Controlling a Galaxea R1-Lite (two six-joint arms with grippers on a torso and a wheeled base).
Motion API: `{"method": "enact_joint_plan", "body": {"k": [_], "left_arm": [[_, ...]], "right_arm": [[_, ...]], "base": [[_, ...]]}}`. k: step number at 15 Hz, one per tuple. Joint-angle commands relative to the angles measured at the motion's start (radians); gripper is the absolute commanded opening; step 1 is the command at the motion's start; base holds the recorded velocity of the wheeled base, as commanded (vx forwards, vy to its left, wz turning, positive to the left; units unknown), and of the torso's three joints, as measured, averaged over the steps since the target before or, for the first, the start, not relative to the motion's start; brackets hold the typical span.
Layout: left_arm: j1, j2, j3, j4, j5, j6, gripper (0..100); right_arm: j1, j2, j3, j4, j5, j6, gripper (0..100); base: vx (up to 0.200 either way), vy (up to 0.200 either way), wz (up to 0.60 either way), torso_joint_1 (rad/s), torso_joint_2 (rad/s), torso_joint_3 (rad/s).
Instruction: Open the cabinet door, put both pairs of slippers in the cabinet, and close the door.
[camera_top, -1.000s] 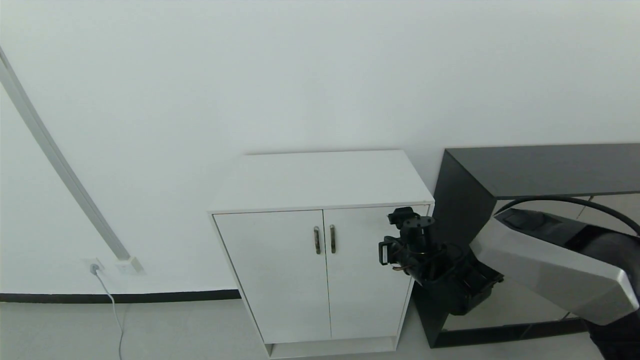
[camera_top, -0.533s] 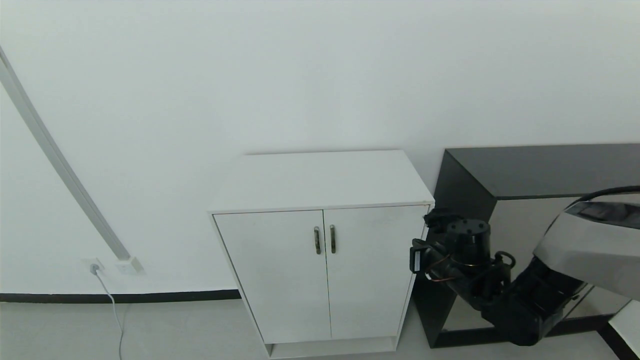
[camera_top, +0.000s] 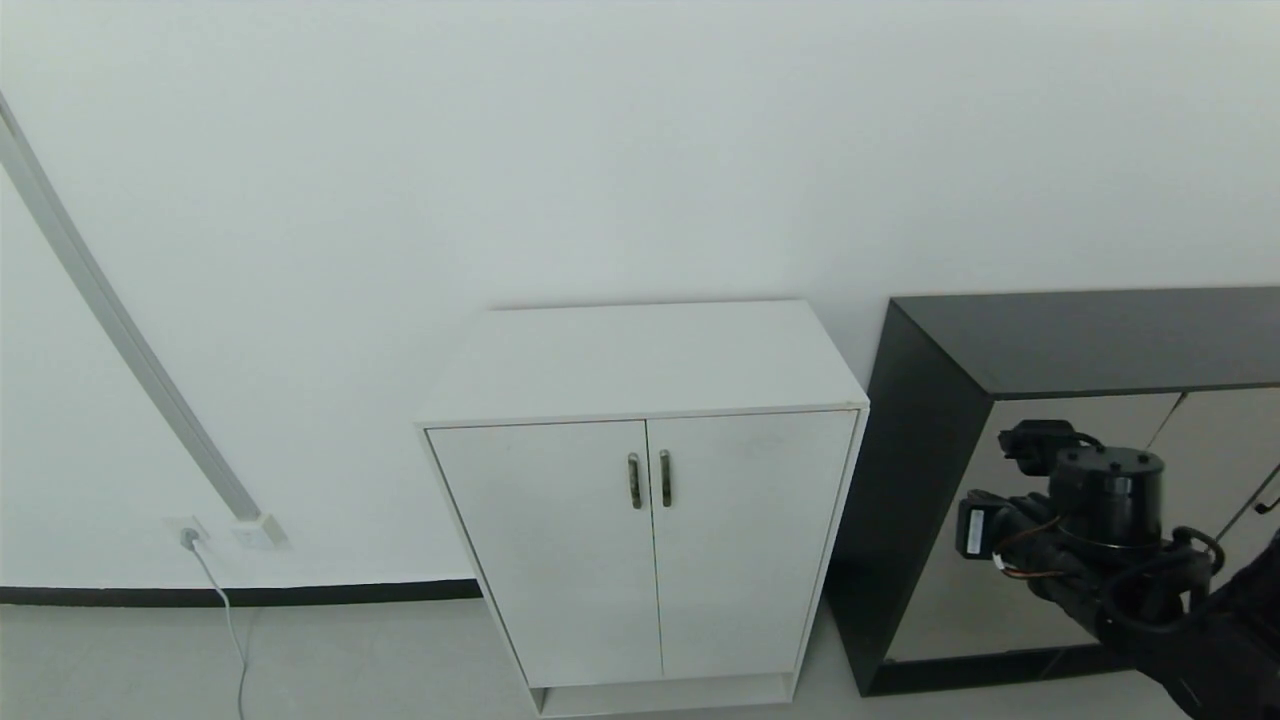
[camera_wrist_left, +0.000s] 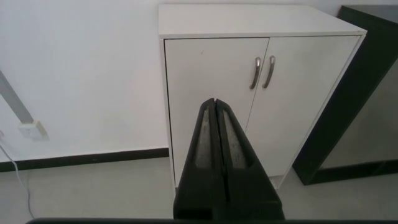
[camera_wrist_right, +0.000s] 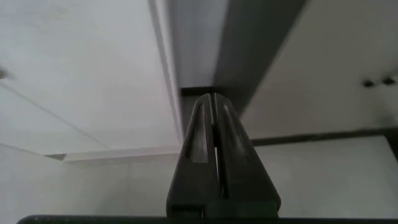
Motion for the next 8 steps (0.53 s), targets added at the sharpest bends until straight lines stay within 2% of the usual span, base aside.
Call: {"method": "enact_joint_plan", "body": {"k": [1,3,8], "left_arm": [[0.0,0.001,0.0,0.0,0.0,0.0,0],[0.0,0.001,0.0,0.0,0.0,0.0,0],[0.0,0.001,0.0,0.0,0.0,0.0,0]], "right_arm": [[-0.056,-0.081,0.064,0.0,-0.001,0.0,0],[-0.087,-0.159,0.147,0.0,0.005,0.0,0],[-0.067,-0.359,0.304,0.001,0.014,-0.032,0]], "base": [[0.0,0.0,0.0,0.0,0.0,0.0],[0.0,0.0,0.0,0.0,0.0,0.0],[0.0,0.0,0.0,0.0,0.0,0.0]]}}
